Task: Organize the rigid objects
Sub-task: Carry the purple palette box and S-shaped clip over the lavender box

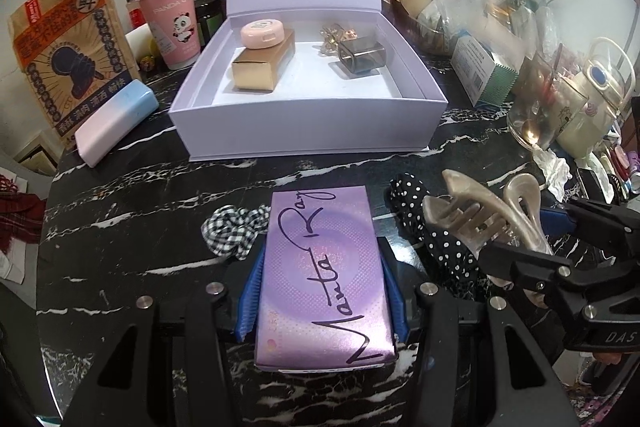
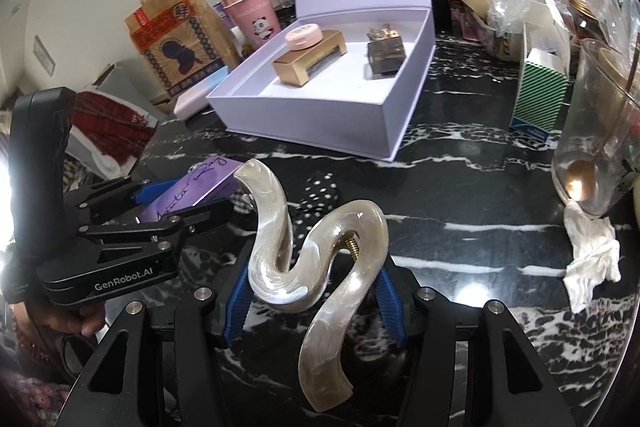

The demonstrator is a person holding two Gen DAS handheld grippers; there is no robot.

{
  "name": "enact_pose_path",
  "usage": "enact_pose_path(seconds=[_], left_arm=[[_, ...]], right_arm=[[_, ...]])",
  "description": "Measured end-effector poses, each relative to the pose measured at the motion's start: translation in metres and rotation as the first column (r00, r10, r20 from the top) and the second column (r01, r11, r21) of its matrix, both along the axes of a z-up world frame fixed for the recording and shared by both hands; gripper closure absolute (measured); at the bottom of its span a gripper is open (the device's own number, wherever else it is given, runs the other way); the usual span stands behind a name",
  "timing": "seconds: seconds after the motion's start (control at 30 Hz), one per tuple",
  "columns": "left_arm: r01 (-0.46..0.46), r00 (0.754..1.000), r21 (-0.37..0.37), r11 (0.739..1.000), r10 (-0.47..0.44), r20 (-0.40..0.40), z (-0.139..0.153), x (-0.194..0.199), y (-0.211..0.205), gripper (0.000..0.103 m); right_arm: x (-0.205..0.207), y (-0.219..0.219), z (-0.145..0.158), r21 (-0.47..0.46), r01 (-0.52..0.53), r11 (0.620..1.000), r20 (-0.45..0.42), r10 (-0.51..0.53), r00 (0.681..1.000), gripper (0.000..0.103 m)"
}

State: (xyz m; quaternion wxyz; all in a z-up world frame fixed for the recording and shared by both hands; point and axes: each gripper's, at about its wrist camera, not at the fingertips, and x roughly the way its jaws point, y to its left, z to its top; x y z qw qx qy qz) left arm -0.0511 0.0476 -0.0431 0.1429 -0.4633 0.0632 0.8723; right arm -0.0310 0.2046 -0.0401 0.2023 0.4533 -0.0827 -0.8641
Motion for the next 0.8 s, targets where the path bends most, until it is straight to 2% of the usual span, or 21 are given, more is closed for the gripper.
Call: enact_pose_path(seconds=[0.43, 0.8], left_arm=[[-0.092, 0.995, 0.01, 0.996, 0.092, -0.04, 0.018, 0.006, -0.029, 0.052], [-0.102, 0.993, 0.006, 0.995, 0.102, -0.066, 0.034, -0.013, -0.032, 0.052]], right_arm=[[-0.011, -0.026, 0.014, 0.007, -0.099, 0.995, -0.034, 0.099, 0.995, 0.049], [-0.038, -0.031, 0.026, 0.022, -0.126, 0.992, -0.057, 0.127, 0.99, 0.049]])
